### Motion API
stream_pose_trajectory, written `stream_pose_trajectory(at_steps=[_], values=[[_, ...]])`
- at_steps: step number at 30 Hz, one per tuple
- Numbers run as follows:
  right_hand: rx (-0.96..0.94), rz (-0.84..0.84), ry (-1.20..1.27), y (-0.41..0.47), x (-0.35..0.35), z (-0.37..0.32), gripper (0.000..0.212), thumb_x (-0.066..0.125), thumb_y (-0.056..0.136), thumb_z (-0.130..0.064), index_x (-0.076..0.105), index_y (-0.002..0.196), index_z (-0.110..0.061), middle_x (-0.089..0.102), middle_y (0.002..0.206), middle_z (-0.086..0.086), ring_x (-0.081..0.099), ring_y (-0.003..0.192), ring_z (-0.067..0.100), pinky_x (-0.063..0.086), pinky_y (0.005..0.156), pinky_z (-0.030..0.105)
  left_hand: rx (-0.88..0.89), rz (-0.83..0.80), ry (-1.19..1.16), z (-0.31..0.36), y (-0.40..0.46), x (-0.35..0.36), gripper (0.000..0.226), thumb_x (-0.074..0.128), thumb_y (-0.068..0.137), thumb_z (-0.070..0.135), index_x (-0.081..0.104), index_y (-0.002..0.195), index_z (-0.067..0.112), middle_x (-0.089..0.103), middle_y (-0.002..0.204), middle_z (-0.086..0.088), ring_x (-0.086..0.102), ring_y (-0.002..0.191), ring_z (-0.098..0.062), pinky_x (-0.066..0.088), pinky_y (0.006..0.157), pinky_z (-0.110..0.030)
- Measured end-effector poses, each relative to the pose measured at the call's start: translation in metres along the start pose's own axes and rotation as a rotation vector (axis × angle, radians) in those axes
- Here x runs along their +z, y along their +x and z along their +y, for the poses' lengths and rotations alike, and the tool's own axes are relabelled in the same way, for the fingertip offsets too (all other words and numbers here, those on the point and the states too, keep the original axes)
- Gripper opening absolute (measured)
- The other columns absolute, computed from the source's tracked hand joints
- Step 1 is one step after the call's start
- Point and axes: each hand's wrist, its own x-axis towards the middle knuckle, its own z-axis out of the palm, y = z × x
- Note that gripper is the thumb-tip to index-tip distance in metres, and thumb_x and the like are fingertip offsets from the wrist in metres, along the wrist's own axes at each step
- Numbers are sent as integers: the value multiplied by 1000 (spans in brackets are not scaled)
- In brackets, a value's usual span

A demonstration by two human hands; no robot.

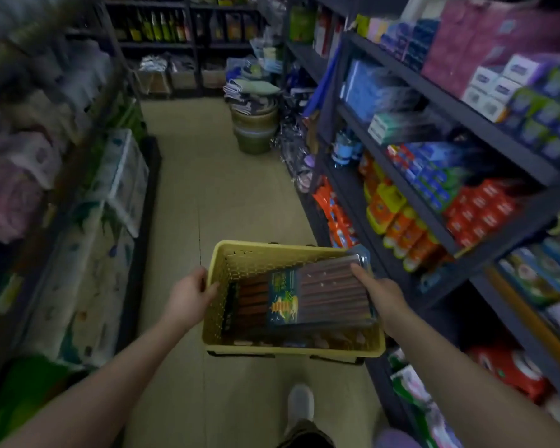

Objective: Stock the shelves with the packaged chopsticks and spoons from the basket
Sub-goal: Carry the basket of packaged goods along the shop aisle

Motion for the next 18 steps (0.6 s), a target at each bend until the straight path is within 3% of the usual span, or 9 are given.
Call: stream_pose_trajectory(at_steps=[6, 8, 11, 14, 18], values=[[22, -32, -78, 151, 21, -81, 117, 64, 27, -87, 67, 107, -2, 69, 109, 14, 64, 102, 32, 51, 94, 45, -80, -1, -34, 38, 141, 13, 11, 55, 89, 24, 55, 94, 14, 62, 84, -7, 62, 74, -18, 49, 58, -25], [6, -49, -92, 190, 30, -121, 109, 67, 31, -84, 69, 102, -2, 70, 106, 15, 66, 99, 32, 52, 91, 45, -109, 4, -42, 58, 186, 11, 11, 54, 89, 24, 54, 95, 15, 62, 84, -7, 62, 75, -18, 49, 59, -25], [-20, -94, -146, 242, 46, -181, 82, 69, 53, -71, 70, 96, -1, 71, 95, 15, 67, 90, 32, 55, 84, 42, -135, 24, -53, 78, 253, 3, 9, 54, 89, 23, 54, 93, 15, 61, 83, -7, 61, 74, -19, 46, 57, -23], [-41, -131, -190, 300, 75, -235, 86, 66, 50, -75, 70, 96, -3, 72, 95, 12, 67, 89, 30, 55, 86, 44, -147, 47, -46, 83, 321, -10, 6, 54, 89, 23, 54, 92, 17, 61, 80, -5, 60, 72, -17, 44, 56, -23], [-40, -169, -205, 372, 133, -291, 95, 63, 53, -76, 64, 112, -2, 68, 109, 12, 63, 101, 30, 51, 90, 39, -149, 94, -23, 76, 421, -31, 6, 52, 90, 22, 52, 92, 16, 58, 78, -3, 57, 70, -17, 43, 56, -23]])
